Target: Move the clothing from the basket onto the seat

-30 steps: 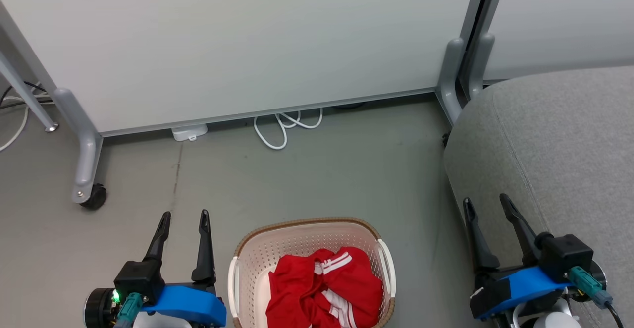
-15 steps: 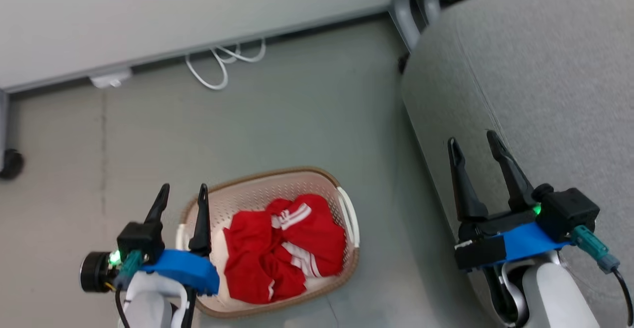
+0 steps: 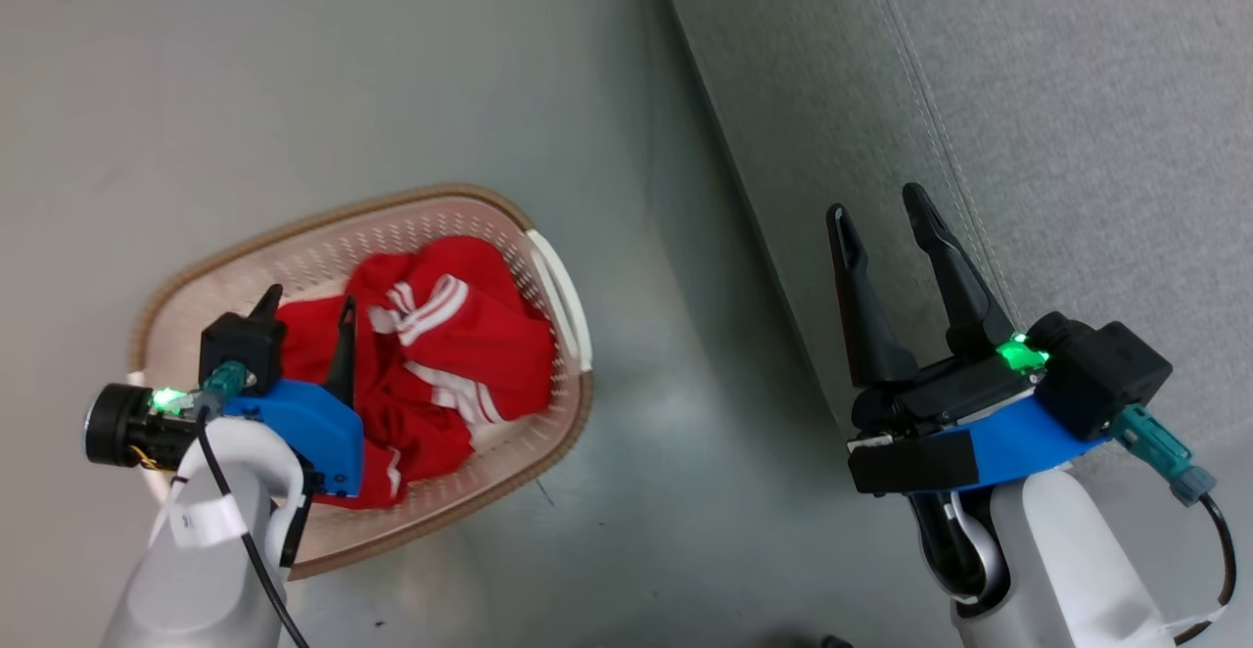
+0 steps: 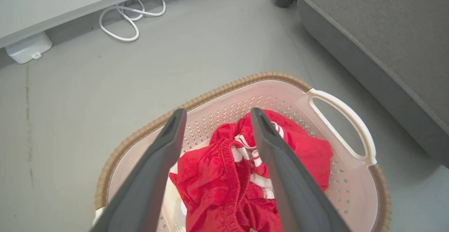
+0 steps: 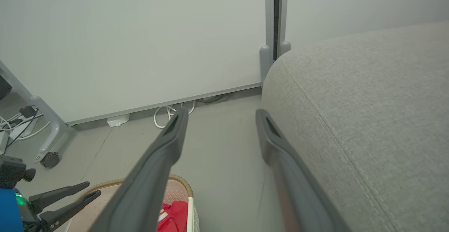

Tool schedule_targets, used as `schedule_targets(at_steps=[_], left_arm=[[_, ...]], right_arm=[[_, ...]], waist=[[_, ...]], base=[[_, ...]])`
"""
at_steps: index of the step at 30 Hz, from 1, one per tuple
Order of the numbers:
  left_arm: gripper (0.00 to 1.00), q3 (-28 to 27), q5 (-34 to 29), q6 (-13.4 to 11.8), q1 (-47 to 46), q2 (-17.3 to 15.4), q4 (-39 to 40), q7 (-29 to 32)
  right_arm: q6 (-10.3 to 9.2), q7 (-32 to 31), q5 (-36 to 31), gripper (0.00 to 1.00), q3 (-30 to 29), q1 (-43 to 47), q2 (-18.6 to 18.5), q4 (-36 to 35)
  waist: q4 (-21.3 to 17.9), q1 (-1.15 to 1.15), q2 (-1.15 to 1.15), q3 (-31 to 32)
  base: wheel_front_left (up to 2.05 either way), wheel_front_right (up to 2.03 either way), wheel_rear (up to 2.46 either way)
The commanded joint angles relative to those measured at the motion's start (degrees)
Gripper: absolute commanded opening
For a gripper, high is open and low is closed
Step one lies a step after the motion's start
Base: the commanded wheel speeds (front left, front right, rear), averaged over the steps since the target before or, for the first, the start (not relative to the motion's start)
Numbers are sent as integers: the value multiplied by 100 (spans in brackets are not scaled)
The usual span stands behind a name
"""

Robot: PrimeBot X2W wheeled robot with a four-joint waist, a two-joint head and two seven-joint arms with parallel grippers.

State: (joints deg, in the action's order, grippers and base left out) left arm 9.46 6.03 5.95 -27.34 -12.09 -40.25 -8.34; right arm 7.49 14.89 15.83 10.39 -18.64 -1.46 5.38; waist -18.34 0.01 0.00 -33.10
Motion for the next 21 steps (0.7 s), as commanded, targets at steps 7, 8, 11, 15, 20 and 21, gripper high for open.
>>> schedule_targets(at_steps=[7,8,11,15,20,21], left_arm=[[100,111,-161,-49,-677,-379,-570,381],[100,113,-171,-75,-737,-424,-617,421],[100,114,-221,-156,-878,-555,-738,514],[100,147,-303,-304,-1051,-688,-877,654],[100,153,-310,-408,-1235,-760,-995,778],[100,154,-303,-436,-1264,-763,-1018,792]], right_arm=[[2,37,380,100,271,-258,-1,-362],[2,37,417,100,308,-258,0,-404],[2,36,532,100,408,-235,0,-474],[2,36,630,100,469,-171,-1,-527],[1,36,707,100,511,-98,-1,-585],[1,36,701,100,514,-86,-1,-600]], waist=[[-826,-1,0,-1189],[-855,-1,0,-1256],[-930,-1,0,-1413],[-954,-1,0,-1524],[-922,-1,0,-1617],[-917,-1,0,-1632]], base=[[0,0,0],[0,0,0],[0,0,0],[0,0,0],[0,0,0],[0,0,0]])
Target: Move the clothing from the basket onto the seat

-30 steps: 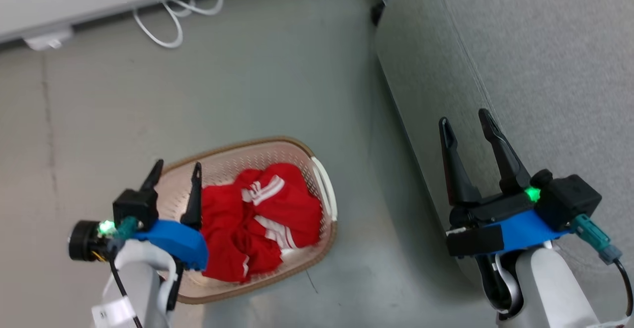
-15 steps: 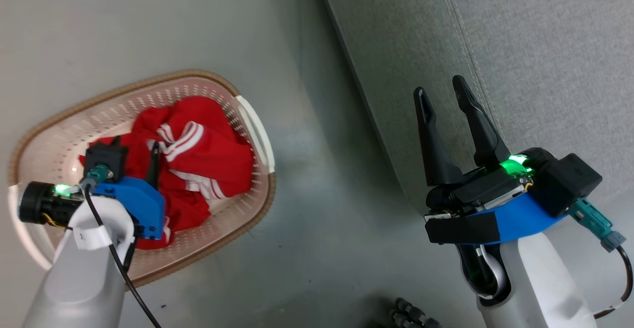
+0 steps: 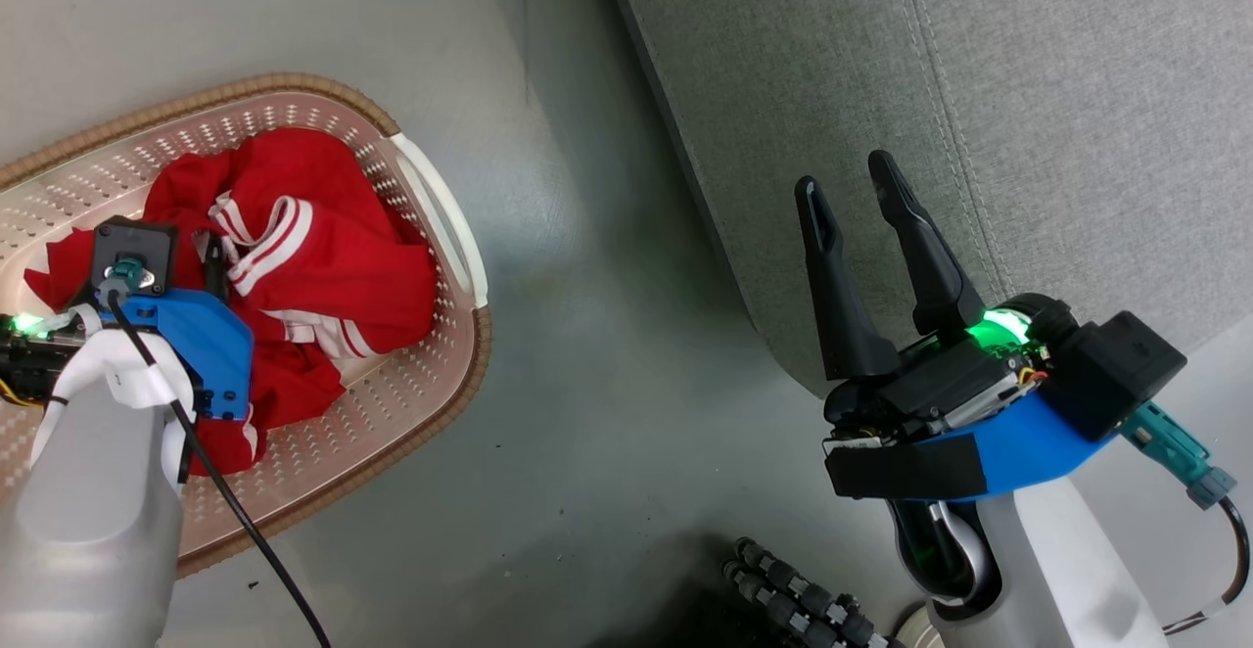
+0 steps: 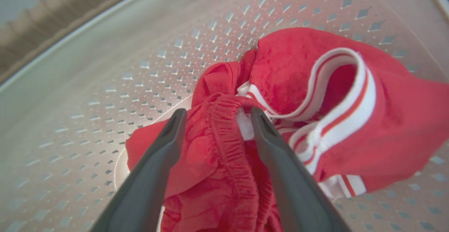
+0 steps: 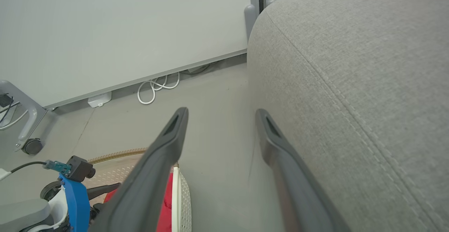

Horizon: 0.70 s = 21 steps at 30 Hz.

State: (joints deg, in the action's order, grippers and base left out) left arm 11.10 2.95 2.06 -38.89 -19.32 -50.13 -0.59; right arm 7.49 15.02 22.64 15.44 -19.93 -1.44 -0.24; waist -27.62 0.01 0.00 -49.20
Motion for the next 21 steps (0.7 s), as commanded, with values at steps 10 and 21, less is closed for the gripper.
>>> schedule_targets(at_steps=[10,21], left_arm=[[100,151,-67,-121,-367,-31,-325,405],[0,335,-3,27,-480,15,-614,684]], right_arm=[[2,23,65,100,76,94,-3,-96],[2,23,93,100,95,193,-3,-131]], waist=[[64,-1,0,-112],[84,-1,0,-128]], base=[[0,0,0],[0,0,0]])
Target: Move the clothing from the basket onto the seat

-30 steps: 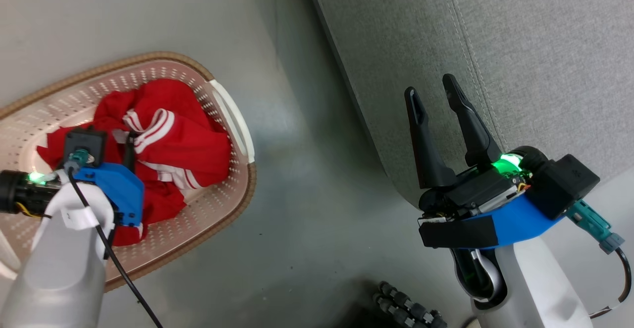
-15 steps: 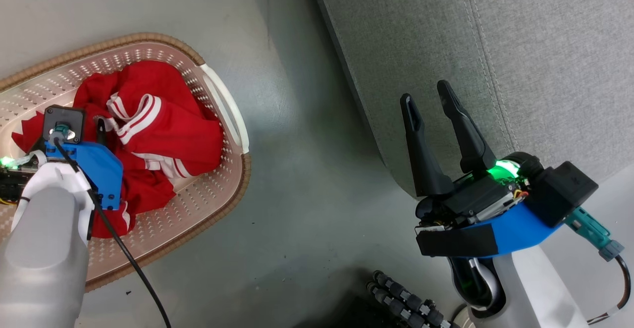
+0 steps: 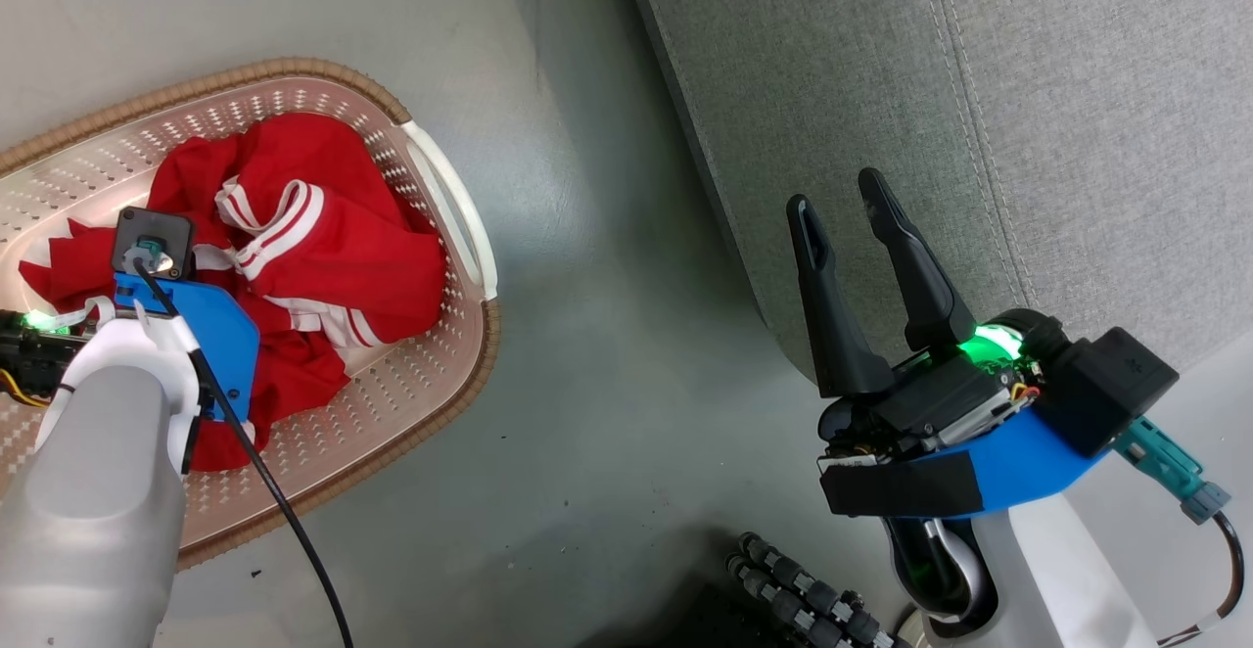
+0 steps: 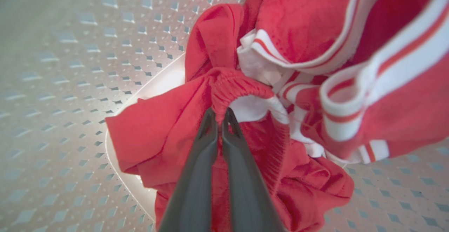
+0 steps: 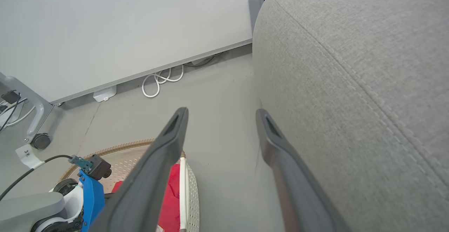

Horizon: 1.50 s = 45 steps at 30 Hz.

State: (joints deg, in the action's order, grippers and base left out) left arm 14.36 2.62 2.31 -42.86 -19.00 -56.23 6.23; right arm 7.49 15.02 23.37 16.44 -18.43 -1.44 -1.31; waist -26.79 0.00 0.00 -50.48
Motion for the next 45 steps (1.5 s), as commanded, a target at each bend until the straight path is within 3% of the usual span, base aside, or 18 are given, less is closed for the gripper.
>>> schedule_targets(at_steps=[1,14,34,45], left_arm=[[0,10,39,-2,-90,-21,-13,-5],[0,-89,310,-79,84,30,19,-408],[0,253,847,400,834,1286,-500,-1910],[0,890,1199,526,963,1586,-3,-2132]], right_arm=[[1,23,25,100,-7,39,-3,-21],[1,24,31,100,142,-252,-5,86],[1,23,-817,100,-264,178,-8,920],[2,-271,-1021,100,-345,748,-7,1049]], waist=[[2,0,0,1],[8,0,0,224],[1377,0,0,2812],[1911,0,0,4085]], base=[[0,0,0],[0,0,0],[0,0,0],[0,0,0]])
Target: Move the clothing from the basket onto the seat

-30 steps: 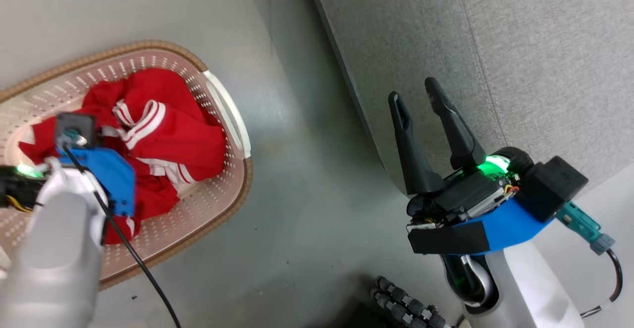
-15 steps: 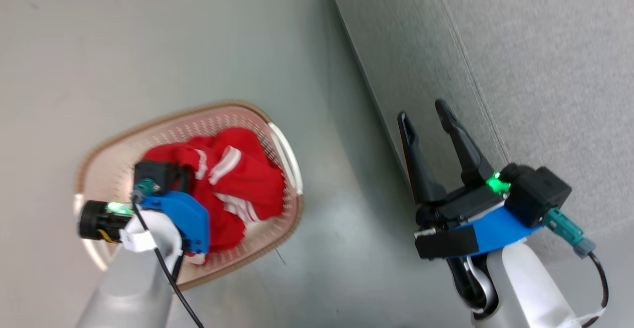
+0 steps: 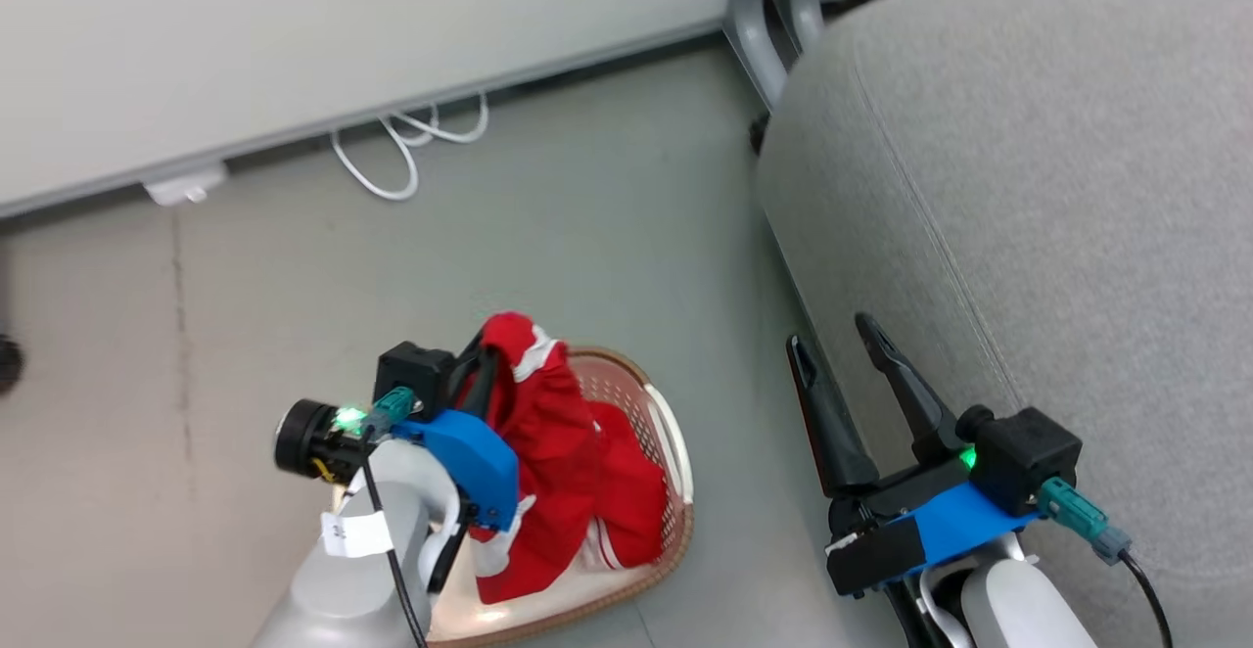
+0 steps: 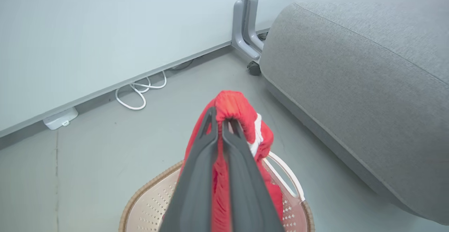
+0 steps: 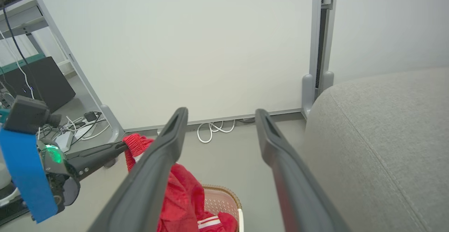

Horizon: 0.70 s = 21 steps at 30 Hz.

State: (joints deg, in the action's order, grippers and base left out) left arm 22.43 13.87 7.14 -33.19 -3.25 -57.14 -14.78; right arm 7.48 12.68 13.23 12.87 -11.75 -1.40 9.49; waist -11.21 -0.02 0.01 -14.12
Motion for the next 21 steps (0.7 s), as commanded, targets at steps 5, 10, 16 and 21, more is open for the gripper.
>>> schedule_targets(at_steps=[5,10,16,21], left_arm=[[0,731,546,29,-171,32,698,-44],[0,1312,1063,29,-404,33,1283,-40],[0,1691,1414,30,-861,33,1683,105],[0,1899,1644,24,-1112,34,1822,281]], right_arm=[[3,-219,-62,100,-12,314,-11,-126],[2,-376,-82,100,-30,487,-11,-240],[2,-507,-108,100,-40,535,-11,-386],[3,-524,-81,100,-62,590,-11,-403]], waist=[[572,2,-1,771],[754,2,-1,990],[895,2,-1,1054],[967,2,-1,1109]], base=[[0,0,0],[0,0,0],[0,0,0],[0,0,0]])
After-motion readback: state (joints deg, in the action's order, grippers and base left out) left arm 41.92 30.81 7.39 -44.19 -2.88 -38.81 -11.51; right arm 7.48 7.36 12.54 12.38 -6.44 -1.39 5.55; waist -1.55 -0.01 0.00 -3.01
